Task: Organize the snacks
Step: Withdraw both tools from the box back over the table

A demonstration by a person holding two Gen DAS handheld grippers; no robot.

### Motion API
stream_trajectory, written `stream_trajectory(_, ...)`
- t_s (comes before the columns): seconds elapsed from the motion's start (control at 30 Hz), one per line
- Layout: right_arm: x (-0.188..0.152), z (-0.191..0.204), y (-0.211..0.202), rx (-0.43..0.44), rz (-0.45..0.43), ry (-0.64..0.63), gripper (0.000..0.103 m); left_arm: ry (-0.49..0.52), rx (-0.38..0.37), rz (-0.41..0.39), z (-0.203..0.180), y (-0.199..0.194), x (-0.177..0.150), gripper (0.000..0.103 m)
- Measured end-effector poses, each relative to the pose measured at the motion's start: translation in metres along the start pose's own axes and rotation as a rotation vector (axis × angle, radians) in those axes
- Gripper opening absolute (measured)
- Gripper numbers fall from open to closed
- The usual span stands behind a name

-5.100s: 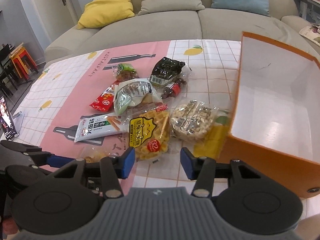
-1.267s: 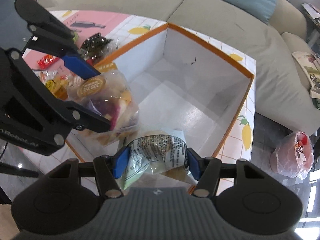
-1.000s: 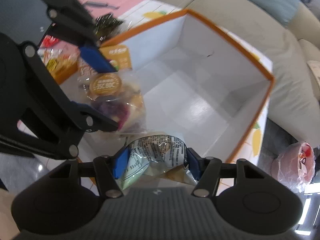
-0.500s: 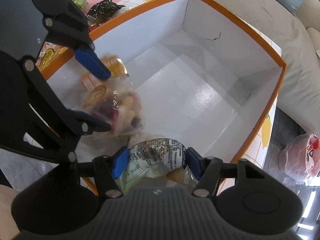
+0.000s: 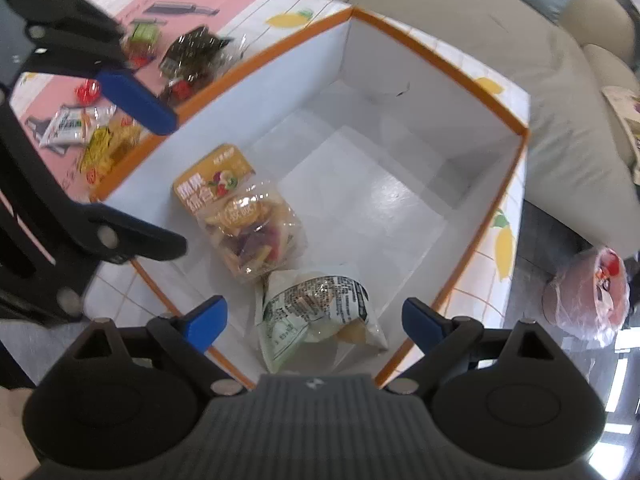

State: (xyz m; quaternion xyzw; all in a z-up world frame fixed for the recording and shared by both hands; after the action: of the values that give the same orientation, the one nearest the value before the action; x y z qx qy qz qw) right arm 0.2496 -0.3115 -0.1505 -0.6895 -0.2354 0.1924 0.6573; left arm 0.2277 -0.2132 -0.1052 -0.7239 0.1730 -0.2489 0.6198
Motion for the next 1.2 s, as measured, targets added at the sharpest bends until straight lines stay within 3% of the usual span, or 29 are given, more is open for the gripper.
stream_trajectory(0.43, -0.024, 0.039, -0.066, -0.082, -0.291, 0.264, 0.095, -0.197, 0.046, -0.217, 0.041, -0.070, -0.065, 0.086)
stream_trajectory(0.73, -0.023, 0.088, -0.092, -0.010, -0.476, 0.409, 0.098, -0.395, 0.012, -0.277, 0.084, -0.079, -0.134, 0.085)
stream_trajectory(1.03, 0.001, 0.148, -0.080, -0.002, -0.510, 0.448, 0.098, -0.560, 0.000, -0.319, 0.131, -0.071, -0.195, 0.084)
stream_trajectory(1.2, 0.013, 0.176, -0.065, 0.003, -0.502, 0.446, 0.095, -0.600, 0.001, -0.332, 0.145, -0.064, -0.222, 0.083)
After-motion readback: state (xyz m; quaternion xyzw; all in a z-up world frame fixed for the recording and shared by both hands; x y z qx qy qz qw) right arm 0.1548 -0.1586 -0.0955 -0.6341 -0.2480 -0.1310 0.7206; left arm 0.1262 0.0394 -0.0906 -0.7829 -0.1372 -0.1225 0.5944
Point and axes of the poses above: each gripper's, at about its wrist camera, not at the fingertips, and y roughly the way its jaws point, z to its left, x to its top, the point moved 9 cm from there along y, roughly the way its jaws point, and after that the axes turned 15 degrees about z, right-handed, at the moved point
